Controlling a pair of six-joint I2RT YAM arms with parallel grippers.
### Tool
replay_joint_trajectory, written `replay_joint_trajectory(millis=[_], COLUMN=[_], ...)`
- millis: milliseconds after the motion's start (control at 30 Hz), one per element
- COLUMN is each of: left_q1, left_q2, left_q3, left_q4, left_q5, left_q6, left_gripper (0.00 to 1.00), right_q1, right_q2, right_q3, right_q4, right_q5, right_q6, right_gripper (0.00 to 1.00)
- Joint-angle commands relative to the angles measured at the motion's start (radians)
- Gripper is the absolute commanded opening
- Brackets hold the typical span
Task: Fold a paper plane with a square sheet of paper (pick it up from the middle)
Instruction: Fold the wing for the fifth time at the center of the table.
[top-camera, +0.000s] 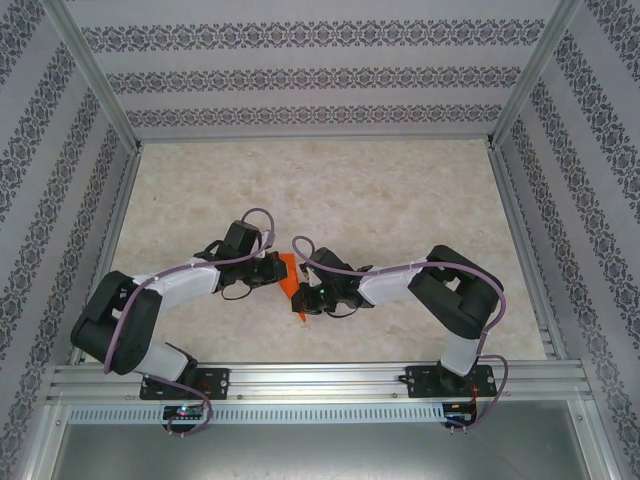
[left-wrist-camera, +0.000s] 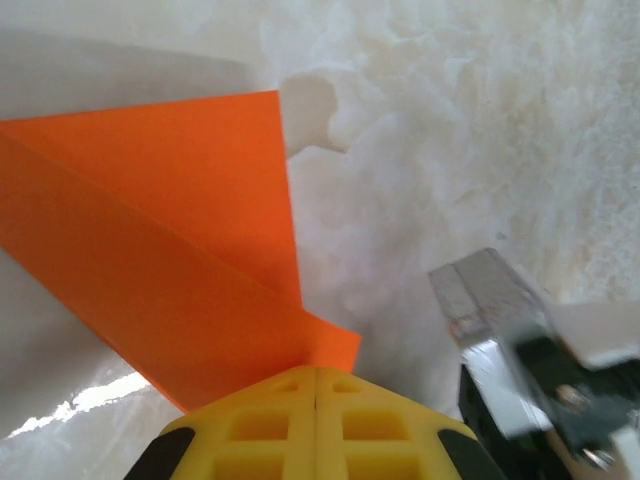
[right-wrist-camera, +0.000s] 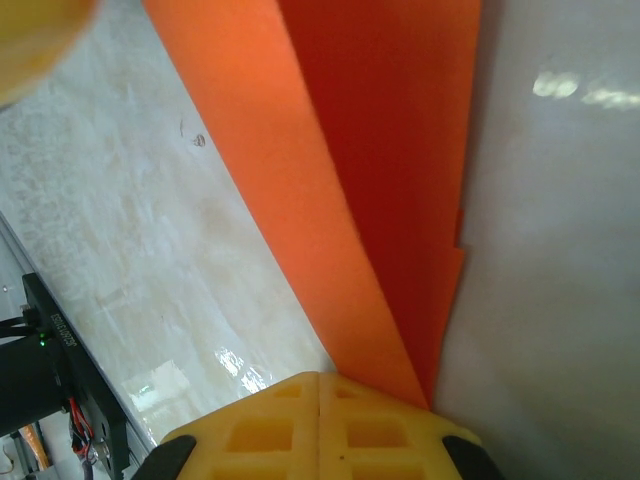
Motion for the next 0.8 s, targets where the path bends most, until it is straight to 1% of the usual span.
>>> replay_joint_trajectory(millis=[0, 200, 367, 467, 633, 767], left_q1=[-0.014, -0.008, 0.036, 0.064, 0.093, 0.123], left_q2=[0.049, 0.105, 0.135, 0.182, 0.198, 0.21], left_q3=[0.017, 0.017, -0.01, 0.003, 0.005, 0.018], left_q4=[0.058, 0.018, 0.075, 0.09, 0.097, 0.094], left_q5=[-0.021, -0.104, -0.073, -0.043, -0.06, -0.034], left_q6=[0.004, 0.058, 0.103, 0.116, 0.112, 0.113], left_gripper=[0.0, 0.0, 0.0, 0.0, 0.0, 0.0], right_q1=[0.0, 0.003, 0.018, 0.02, 0.022, 0.02], right_q2=[0.079, 0.09, 0.099, 0.098, 0.09, 0.093], right_q3=[-0.063, -0.073, -0.07, -0.075, -0.079, -0.076], right_q4=[-0.248, -0.252, -0.318, -0.31, -0.319, -0.333], right_q5=[0.06, 0.061, 0.095, 0.088, 0.085, 0.085], right_q6=[-0.015, -0.012, -0.039, -0.038, -0.043, -0.049], right_gripper=[0.0, 0.0, 0.0, 0.0, 0.0, 0.0])
